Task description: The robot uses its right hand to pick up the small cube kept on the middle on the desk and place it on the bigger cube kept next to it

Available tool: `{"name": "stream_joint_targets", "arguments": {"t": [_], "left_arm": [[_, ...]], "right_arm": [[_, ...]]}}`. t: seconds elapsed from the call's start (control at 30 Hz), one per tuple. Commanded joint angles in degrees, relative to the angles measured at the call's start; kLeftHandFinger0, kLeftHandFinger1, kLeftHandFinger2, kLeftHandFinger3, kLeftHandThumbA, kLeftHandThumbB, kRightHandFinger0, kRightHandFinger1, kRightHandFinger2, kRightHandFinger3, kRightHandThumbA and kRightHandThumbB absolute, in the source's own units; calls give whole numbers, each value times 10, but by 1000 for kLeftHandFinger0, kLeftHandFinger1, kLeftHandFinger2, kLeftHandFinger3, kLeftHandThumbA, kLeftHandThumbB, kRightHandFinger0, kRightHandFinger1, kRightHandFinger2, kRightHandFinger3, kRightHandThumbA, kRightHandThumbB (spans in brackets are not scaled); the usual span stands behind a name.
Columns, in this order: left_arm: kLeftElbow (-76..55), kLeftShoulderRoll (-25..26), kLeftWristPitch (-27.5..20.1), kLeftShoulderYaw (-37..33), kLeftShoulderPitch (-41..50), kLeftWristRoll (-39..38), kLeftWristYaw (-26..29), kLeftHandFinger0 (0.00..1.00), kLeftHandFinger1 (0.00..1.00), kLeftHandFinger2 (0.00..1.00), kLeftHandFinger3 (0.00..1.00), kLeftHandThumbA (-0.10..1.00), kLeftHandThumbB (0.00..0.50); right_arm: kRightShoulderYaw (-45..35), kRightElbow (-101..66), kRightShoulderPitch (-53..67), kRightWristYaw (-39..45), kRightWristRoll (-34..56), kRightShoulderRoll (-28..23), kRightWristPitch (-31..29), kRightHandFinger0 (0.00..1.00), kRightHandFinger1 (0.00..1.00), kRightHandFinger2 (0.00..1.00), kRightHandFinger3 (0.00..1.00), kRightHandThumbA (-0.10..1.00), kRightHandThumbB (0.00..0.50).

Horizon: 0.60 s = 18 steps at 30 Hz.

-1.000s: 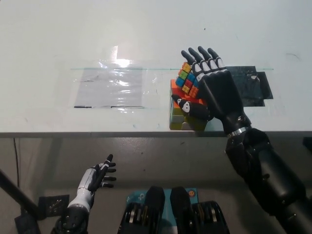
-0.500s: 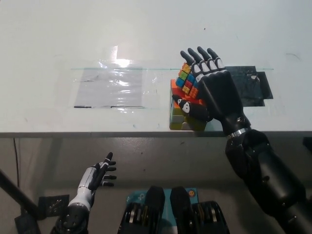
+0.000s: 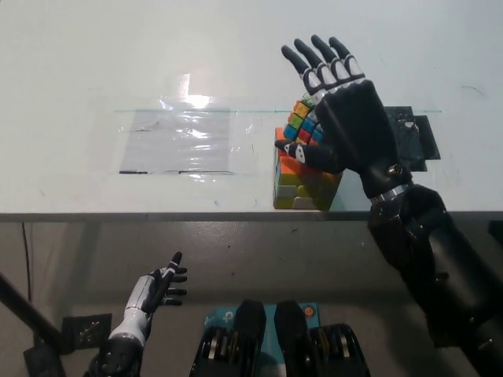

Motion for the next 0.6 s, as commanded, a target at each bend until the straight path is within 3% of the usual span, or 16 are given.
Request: {"name": "stream_joint_targets", "arguments": {"t": [0.0,0.1,0.23,0.27,0.4,0.5,0.57], "left_arm": [[-3,-2,-15,0,-2,2,5,603,598,655,630,838,76],[-5,-2,-6,-1,-1,8,11,608,606,667,653,854,97],[-3,-1,-5,2,-3,7,12,617,612,677,667,839,88],[2,-2,-16,4,-4,3,11,589,587,648,638,832,98],[-4,0,-19,3,5,5,7,615,605,663,646,842,80],[-3,-1,-14,4,5,4,6,610,597,657,641,846,84],[2,-3,-18,9,4,-3,5,574,567,627,615,829,78]], "right_arm": [[-6,-31,-37,7,-10,-4,-6,1000,1000,1000,1000,981,338],[-17,-73,-28,33,8,-12,-6,1000,1000,1000,1000,909,347],[-41,-128,-7,59,31,-27,-1,1000,1000,1000,1000,907,345],[-58,-171,10,80,37,-38,14,1000,1000,1000,1000,971,348],[-106,-271,57,138,61,-57,52,1000,1000,1000,1000,885,328],[-141,-319,91,143,75,-68,58,1000,1000,1000,1000,843,327],[-181,-365,142,130,81,-80,57,1000,1000,1000,1000,881,305]]}}
